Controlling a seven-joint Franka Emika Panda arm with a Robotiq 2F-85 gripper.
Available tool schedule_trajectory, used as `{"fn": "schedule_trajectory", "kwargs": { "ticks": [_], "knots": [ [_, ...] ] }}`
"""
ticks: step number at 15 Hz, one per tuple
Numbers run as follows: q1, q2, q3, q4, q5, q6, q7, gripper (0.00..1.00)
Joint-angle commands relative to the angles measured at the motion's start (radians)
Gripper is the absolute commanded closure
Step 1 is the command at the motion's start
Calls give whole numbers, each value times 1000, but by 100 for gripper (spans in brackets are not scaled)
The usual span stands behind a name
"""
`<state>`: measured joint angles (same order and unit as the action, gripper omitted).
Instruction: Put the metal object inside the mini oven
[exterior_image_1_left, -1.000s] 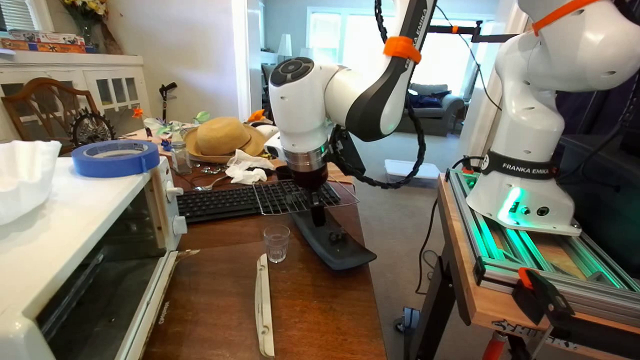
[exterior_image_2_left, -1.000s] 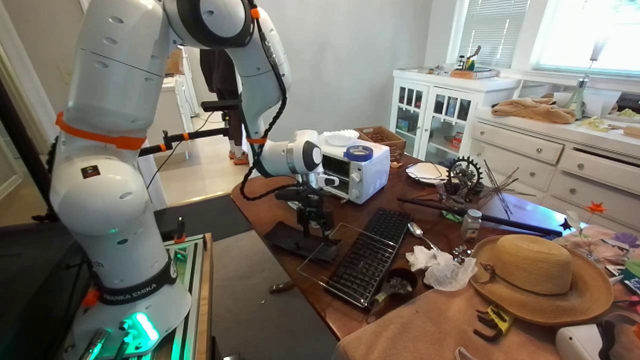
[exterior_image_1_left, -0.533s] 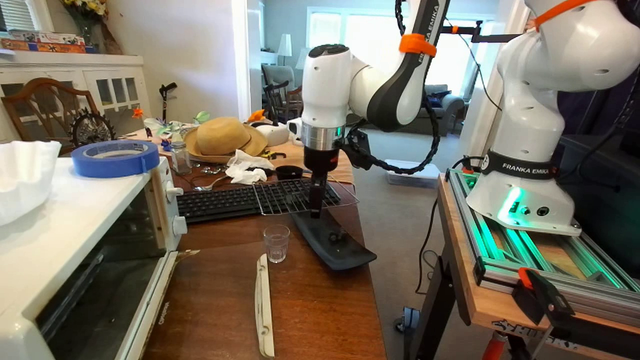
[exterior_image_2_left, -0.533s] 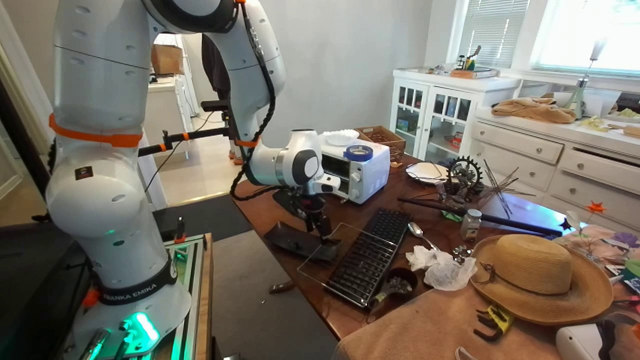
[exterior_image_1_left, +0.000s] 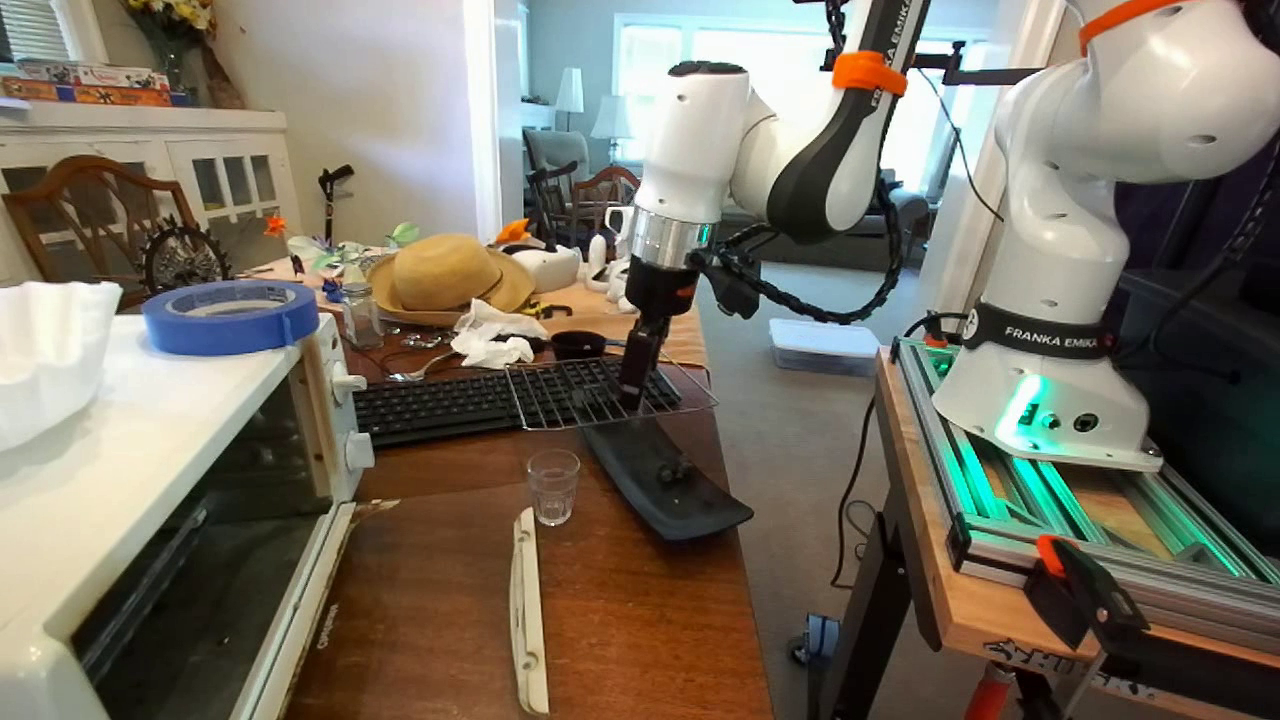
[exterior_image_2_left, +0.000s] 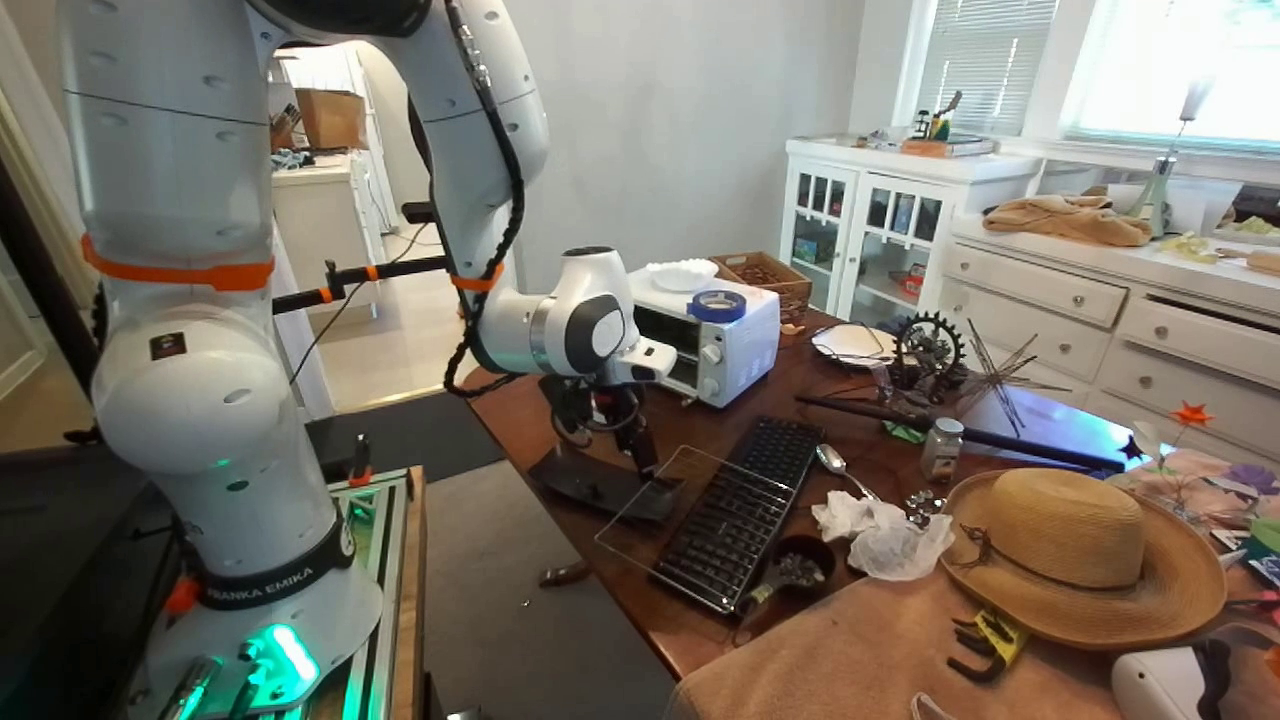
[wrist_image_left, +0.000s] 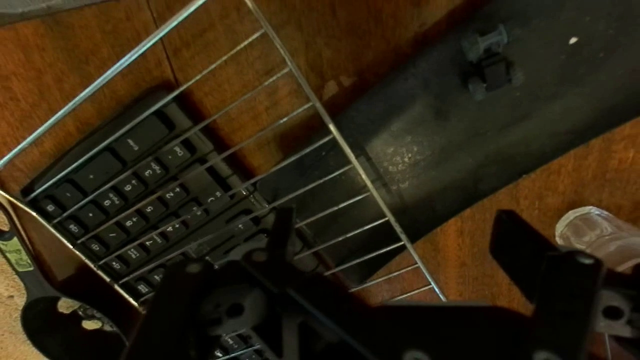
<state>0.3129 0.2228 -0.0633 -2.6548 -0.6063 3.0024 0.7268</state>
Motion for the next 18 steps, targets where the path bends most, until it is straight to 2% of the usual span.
{"fn": "schedule_trajectory", "kwargs": {
  "ticks": [1, 7, 12, 13, 15, 16, 18],
  "knots": [
    [-29, 27, 18, 18, 103, 52, 68, 0],
    [-123, 42, 89, 12, 342, 85, 114, 0],
    [-251, 71, 254, 22, 590, 87, 137, 0],
    [-227, 76, 255, 24, 716, 96, 85, 0],
    [-248, 80, 298, 18, 837, 153, 90, 0],
    [-198, 56, 244, 17, 802, 93, 49, 0],
    [-209, 61, 268, 17, 855, 121, 53, 0]
  ]
}}
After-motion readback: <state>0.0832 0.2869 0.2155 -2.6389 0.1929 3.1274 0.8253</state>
